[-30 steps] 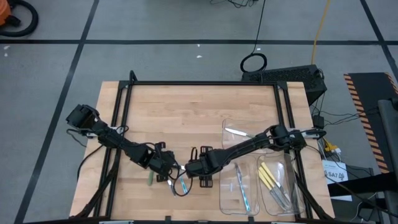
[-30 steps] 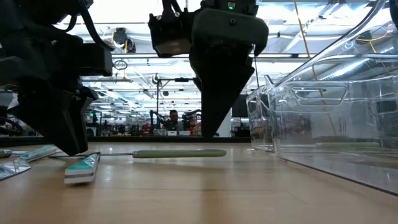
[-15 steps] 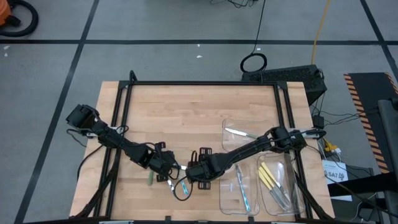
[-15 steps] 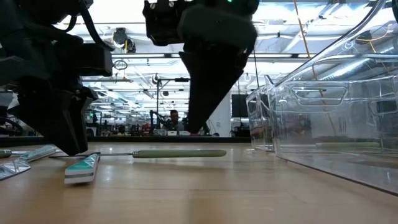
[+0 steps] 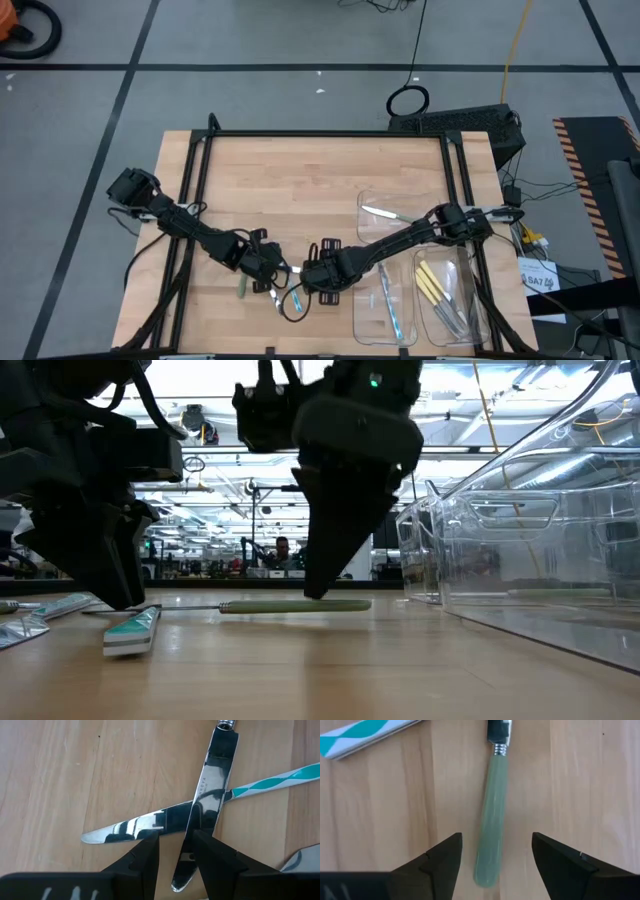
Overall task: Sort silverware by color (type)
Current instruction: Put the green knife into the top transparent bin
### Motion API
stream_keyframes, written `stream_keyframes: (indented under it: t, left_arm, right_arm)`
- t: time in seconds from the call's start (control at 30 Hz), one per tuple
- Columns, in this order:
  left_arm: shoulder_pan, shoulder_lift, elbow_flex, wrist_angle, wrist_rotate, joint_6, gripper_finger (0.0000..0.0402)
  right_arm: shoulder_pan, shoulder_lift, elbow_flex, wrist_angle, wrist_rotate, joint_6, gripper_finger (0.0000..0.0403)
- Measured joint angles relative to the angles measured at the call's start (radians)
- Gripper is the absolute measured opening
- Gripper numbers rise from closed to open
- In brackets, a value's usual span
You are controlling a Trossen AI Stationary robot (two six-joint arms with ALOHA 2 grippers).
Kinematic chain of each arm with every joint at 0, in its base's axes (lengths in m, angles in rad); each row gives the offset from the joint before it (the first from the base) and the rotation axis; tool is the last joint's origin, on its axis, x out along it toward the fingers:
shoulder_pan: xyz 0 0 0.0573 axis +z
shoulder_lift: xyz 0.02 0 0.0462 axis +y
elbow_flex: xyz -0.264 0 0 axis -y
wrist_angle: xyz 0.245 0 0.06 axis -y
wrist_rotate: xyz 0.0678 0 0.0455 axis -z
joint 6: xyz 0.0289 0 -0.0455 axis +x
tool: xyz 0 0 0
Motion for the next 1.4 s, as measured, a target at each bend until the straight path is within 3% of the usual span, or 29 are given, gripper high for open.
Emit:
stream_keyframes:
  t: [0.4, 0.53, 0.77, 1.03, 1.4]
  left_arm:
    - [0.0, 0.0, 0.0, 0.0, 0.0, 0.003, 0.0131]
    - [0.0, 0.0, 0.0, 0.001, 0.0, 0.004, 0.0131]
    - [0.0, 0.0, 0.0, 0.006, 0.0, 0.005, 0.0131]
    - [-0.013, -0.001, 0.071, -0.037, -0.01, 0.059, 0.0131]
    - [-0.135, -0.006, 0.259, -0.271, -0.251, 0.087, 0.0132]
  right_arm:
    - [-0.023, -0.001, -0.072, 0.032, -0.021, 0.031, 0.0221]
    - [-0.032, -0.002, -0.081, 0.033, -0.059, 0.035, 0.0178]
    - [-0.046, -0.002, -0.082, 0.042, -0.108, 0.033, 0.0069]
    - [-0.053, -0.002, -0.082, 0.042, -0.108, 0.027, 0.0068]
    - [-0.051, -0.002, -0.083, 0.038, -0.104, 0.023, 0.007]
